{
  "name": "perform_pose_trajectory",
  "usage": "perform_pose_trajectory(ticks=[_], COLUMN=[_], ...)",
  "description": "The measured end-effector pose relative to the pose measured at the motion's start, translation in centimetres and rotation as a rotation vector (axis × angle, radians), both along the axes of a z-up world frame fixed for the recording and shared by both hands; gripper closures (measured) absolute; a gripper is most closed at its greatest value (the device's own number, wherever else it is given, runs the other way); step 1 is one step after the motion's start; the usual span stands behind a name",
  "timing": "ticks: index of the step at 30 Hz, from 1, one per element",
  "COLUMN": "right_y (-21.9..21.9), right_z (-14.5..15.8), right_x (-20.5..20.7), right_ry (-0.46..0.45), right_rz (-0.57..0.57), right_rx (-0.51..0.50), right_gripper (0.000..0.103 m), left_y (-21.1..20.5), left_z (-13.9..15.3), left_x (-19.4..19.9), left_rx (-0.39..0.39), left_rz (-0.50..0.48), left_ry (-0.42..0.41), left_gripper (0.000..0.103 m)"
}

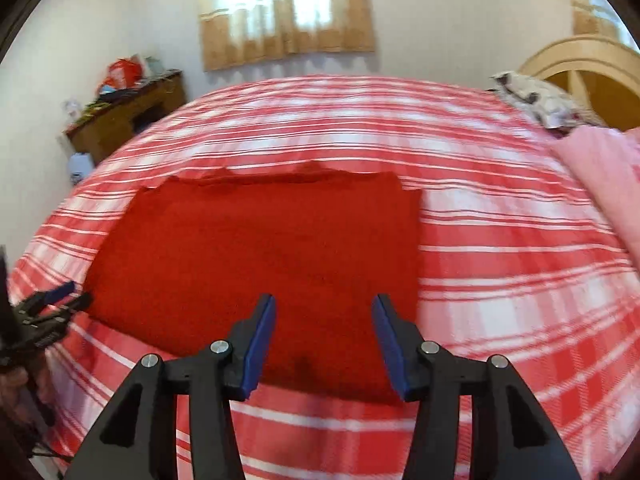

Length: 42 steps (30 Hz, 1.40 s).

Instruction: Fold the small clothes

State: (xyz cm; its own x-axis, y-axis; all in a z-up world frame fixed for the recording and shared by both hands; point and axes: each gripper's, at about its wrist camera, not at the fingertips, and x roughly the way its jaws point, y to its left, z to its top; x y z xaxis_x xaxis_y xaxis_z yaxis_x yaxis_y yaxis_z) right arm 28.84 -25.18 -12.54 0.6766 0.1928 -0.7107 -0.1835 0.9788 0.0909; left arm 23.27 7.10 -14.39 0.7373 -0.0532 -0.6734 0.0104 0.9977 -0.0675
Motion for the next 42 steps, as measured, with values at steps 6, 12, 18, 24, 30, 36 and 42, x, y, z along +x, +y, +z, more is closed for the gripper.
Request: perform_pose_trajectory(ticks=[6,12,18,24,30,36,42], right_y=[-0.9,-0.6,3.8,8.1,8.6,8.3,8.7], right_z=[-4.4,-3.9,-1.1,-2.8,-4.2,-4.7,-4.8], right_x=[1.5,0.0,0.5,2.2,1.0,0.0,-0.9], right_ry=[0.12,0.112,0.04,0.071,0.055,0.058,0.044], right_rz=[-0.062,-0.074,-0.008,0.053,0.053,0.043,0.019], right_rx=[-0.008,-0.08,-0.091,-0.105,-0.155,-0.15,-0.172], right_gripper=[0.052,0.052,0.052,0.052,0.051,0.051,0.051], left_y=[-0.1,-0.1,-0.1,0.0,0.2,0.2,0.0], left_z=[-0.9,-1.3,-1.5,-1.6,-1.7,-1.8,-1.7], left_x=[0.7,0.5,0.5,0.4,0.4,0.4,0.0], left_rx=[0.028,0.054,0.045,0.035,0.017,0.007,0.01], left_rz=[0.014,0.002,-0.004,-0.001,0.001,-0.002,-0.003], left_ry=[0.048,0.057,0.062,0.064,0.064,0.061,0.058], left_gripper=[0.038,0.03,0.029,0.026,0.025,0.025,0.024])
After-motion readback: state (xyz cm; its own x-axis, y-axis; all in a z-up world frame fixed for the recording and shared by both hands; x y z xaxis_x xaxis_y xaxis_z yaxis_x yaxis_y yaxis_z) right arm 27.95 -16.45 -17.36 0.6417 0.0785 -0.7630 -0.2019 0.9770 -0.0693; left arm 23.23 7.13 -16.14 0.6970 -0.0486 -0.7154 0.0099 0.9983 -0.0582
